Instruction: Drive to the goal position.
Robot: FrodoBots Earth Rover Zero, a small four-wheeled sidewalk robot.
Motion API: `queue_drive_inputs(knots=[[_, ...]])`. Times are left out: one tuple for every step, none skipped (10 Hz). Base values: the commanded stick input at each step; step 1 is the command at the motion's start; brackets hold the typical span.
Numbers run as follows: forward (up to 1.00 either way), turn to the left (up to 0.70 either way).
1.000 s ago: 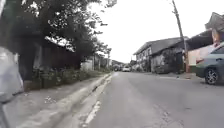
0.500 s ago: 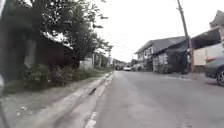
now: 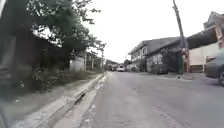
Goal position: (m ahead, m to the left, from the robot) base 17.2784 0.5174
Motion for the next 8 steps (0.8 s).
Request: queue_drive_inputs(knots=[[1.00, 0.00], [1.00, 0.00], [1.00, 0.00], [1.00, 0.00], [1.00, -0.01], [1.00, -0.27], [1.00, -0.40], [1.00, -0.30]])
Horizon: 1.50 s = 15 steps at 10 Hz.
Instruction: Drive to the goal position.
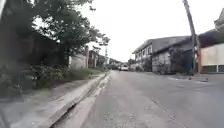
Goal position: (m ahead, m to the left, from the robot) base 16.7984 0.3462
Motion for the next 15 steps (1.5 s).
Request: queue_drive_inputs(knots=[[1.00, -0.12], [1.00, 0.00], [1.00, 0.00], [1.00, 0.00], [1.00, 0.00], [1.00, 0.00], [1.00, 0.00], [1.00, 0.00], [1.00, 0.00], [1.00, 0.00], [1.00, 0.00], [1.00, 0.00], [1.00, 0.00], [1.00, 0.00], [1.00, 0.00]])
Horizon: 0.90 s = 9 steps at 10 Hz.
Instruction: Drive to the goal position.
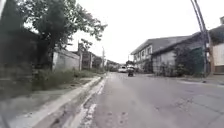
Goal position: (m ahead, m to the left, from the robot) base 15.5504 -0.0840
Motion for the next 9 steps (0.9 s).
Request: queue_drive_inputs(knots=[[1.00, 0.00], [1.00, 0.00], [1.00, -0.08], [1.00, -0.40], [1.00, -0.40], [1.00, -0.32], [1.00, 0.00], [1.00, 0.00], [1.00, 0.00]])
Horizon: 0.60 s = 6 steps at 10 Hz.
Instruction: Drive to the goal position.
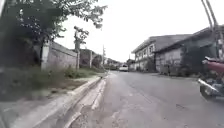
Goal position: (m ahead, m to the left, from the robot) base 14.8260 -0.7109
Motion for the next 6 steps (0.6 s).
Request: queue_drive_inputs(knots=[[1.00, 0.00], [1.00, 0.00], [1.00, 0.00], [1.00, 0.00], [1.00, 0.00], [1.00, 0.00]])
